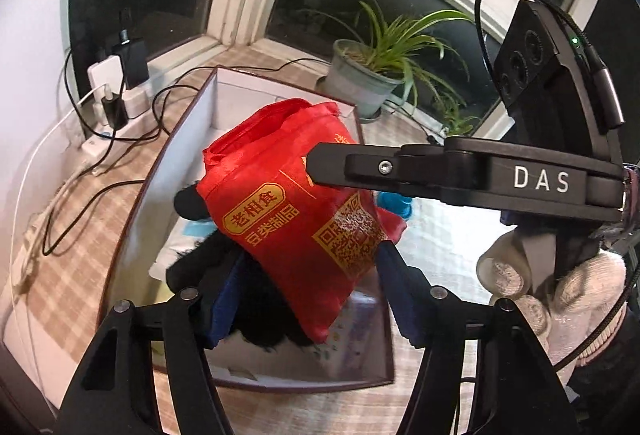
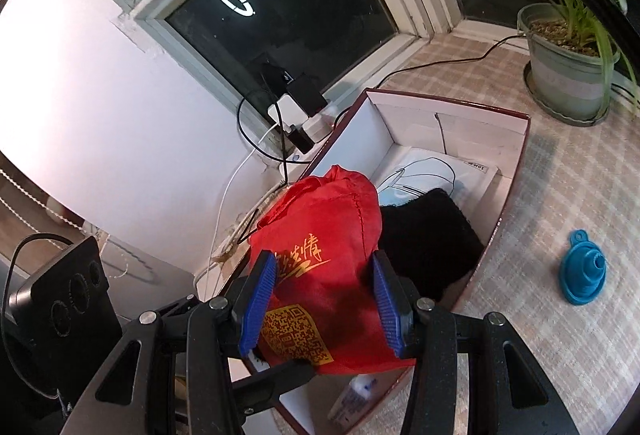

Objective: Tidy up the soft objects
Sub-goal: 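Lower the red bag into the box and open the right gripper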

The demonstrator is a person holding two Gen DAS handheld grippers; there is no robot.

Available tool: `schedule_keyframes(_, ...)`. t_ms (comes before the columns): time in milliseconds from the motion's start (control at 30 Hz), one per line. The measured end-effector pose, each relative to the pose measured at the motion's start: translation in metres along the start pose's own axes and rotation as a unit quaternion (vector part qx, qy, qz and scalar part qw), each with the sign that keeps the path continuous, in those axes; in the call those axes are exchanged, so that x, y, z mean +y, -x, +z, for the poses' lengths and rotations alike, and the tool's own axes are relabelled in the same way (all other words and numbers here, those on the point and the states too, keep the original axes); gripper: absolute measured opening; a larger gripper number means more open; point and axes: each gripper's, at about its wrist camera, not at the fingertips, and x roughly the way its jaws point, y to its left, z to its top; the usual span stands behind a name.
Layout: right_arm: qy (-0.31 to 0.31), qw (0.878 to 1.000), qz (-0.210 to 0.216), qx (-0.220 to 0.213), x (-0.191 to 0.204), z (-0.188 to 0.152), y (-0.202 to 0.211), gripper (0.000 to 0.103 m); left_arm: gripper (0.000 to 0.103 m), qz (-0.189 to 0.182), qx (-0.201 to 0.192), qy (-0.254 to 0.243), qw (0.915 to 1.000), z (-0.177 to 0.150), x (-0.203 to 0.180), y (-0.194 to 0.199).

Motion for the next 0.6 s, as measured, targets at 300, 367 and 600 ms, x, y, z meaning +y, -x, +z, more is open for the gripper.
schedule_keyframes(300,-0.001,1.000,-0.019,0.004,-0.004,0.008,-0.012,0.044,0.063,0.014,0.006,0.000,0.9999,0.007,0.008,-0.012)
schedule_keyframes(367,-0.002,1.000,-0.025,0.003,-0.005,0.009,-0.011,0.045,0.063,0.021,0.006,0.002,0.9998,0.008,0.010,-0.013)
schedule_keyframes(600,-0.004,0.999,-0.030,-0.010,-0.008,0.010,-0.001,0.049,0.064,0.032,-0.002,0.009,0.9995,0.008,0.014,-0.008)
